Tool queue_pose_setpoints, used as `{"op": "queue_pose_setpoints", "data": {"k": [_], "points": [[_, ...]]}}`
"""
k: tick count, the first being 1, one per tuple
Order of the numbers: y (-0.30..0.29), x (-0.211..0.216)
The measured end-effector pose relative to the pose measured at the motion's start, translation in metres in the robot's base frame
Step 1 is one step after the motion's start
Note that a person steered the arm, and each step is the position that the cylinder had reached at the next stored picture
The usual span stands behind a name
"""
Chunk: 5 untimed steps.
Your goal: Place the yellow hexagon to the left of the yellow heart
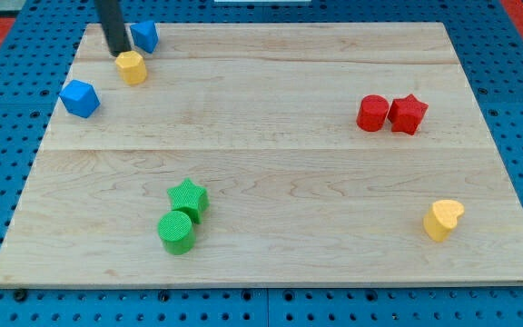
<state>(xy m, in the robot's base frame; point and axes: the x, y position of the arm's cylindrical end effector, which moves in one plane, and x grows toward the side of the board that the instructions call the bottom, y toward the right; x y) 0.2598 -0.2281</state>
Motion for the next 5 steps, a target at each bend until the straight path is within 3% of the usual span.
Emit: {"op": "queue_pose_setpoints", "data": {"k": [1, 3, 5], "points": [[0.019, 0.032], [0.150, 0.078], [0.229, 0.176]]}}
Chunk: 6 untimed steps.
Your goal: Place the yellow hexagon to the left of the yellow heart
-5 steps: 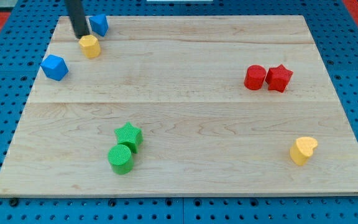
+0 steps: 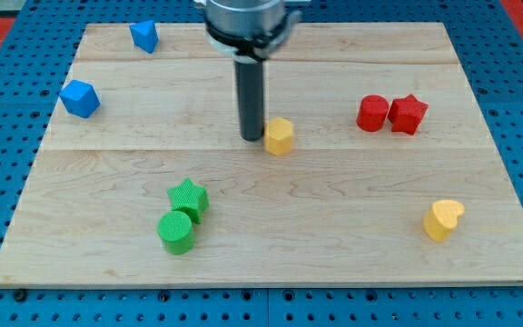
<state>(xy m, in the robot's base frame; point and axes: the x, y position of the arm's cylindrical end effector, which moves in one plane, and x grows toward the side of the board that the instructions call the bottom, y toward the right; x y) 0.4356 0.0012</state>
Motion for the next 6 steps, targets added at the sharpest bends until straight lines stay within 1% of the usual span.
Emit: {"op": "queue_pose_setpoints", "data": {"k": [1, 2, 3, 4, 6], "points": [[0.031, 0.008], [0.032, -0.009], [0.057, -0.011], [0.084, 0.014], [0.109, 0.013]]}}
